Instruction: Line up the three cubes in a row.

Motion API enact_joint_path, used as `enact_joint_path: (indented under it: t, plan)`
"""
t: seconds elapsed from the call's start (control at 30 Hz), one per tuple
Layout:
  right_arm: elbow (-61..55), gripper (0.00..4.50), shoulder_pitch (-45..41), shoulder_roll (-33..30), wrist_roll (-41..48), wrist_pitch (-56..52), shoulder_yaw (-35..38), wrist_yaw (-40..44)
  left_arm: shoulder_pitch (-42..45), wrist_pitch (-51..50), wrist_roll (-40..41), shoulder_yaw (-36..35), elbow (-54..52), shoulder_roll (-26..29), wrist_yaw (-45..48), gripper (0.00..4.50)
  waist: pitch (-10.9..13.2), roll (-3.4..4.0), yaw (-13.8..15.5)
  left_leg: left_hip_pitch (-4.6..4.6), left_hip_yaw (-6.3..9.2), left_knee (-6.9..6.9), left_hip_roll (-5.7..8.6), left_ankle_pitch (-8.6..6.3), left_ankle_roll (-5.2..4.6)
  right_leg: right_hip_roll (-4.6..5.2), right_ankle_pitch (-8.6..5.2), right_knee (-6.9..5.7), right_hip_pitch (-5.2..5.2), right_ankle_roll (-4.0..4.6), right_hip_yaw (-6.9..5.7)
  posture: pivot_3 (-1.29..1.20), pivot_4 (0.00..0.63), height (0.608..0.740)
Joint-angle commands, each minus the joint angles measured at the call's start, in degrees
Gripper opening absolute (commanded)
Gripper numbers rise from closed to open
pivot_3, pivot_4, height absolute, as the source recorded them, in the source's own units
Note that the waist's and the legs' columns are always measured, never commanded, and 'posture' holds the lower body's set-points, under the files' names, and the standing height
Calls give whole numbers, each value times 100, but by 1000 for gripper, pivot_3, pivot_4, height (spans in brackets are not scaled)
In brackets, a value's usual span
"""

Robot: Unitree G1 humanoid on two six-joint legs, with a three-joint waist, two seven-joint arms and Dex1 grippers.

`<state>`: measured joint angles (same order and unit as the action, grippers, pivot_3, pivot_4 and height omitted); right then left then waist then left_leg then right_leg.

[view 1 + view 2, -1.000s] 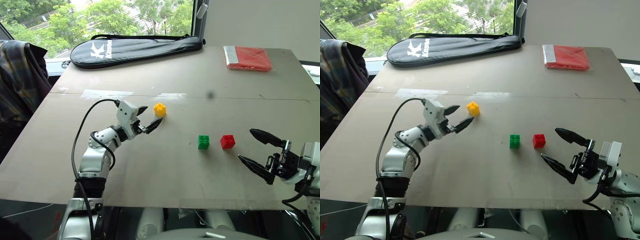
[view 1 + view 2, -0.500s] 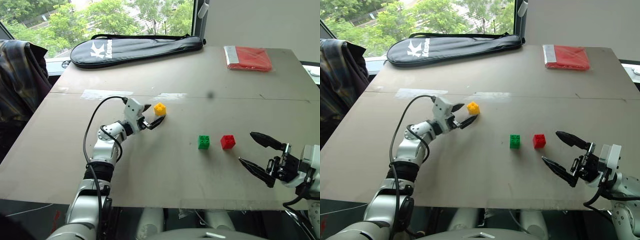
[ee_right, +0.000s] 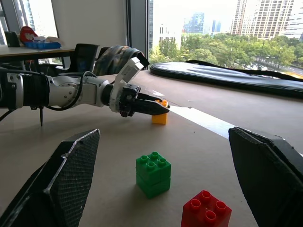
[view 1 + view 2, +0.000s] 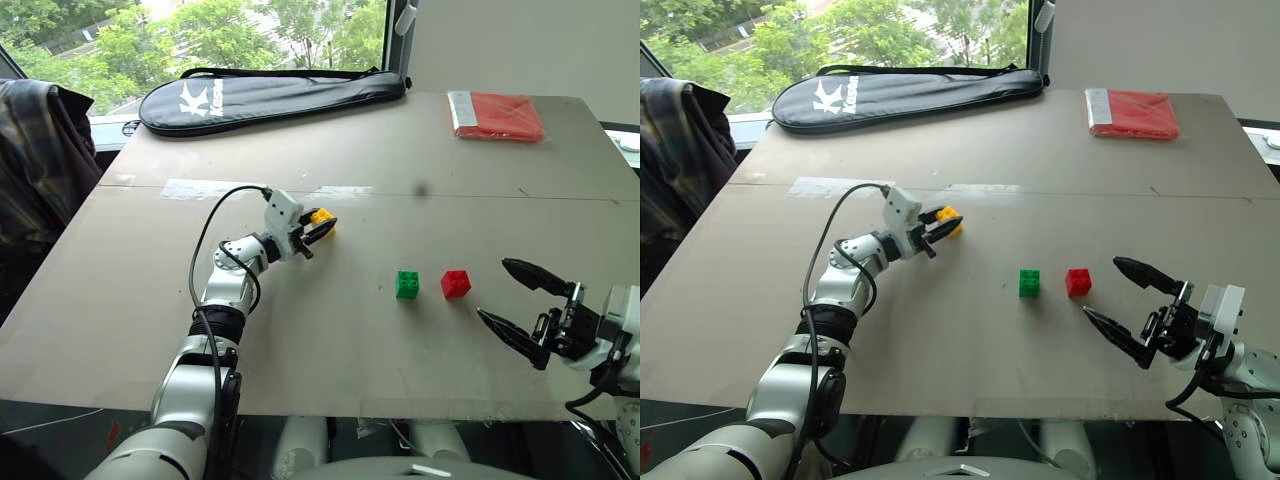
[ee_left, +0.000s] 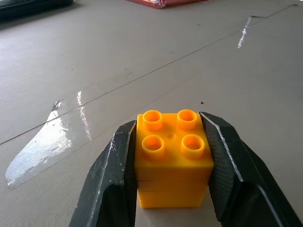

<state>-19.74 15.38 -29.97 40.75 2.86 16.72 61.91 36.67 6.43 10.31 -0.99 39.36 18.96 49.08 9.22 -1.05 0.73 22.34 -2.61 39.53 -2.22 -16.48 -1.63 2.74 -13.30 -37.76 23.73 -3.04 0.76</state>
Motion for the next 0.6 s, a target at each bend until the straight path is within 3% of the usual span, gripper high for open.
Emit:
enact_joint_path:
  t: [0.03,0.37,0.6]
  plan:
    - [-246,4500,45,33,37,122,158,-64,-27,27,72,-38,-237,90,155,1324,0,0,-2,0,0,0,0,0,0,0,0,0,0,0,0,0,150,708]
    - [-317,4500,288,-47,58,17,162,-27,-852,-548,570,359,-1607,595,1976,1324,0,1,-6,0,-1,-3,-3,0,0,0,-1,-1,3,2,0,0,150,708]
    - [-368,4500,336,-76,67,-16,143,-45,-615,66,439,756,-1110,583,2985,1324,0,0,8,-1,-3,1,0,0,0,1,-13,-2,1,24,3,0,150,708]
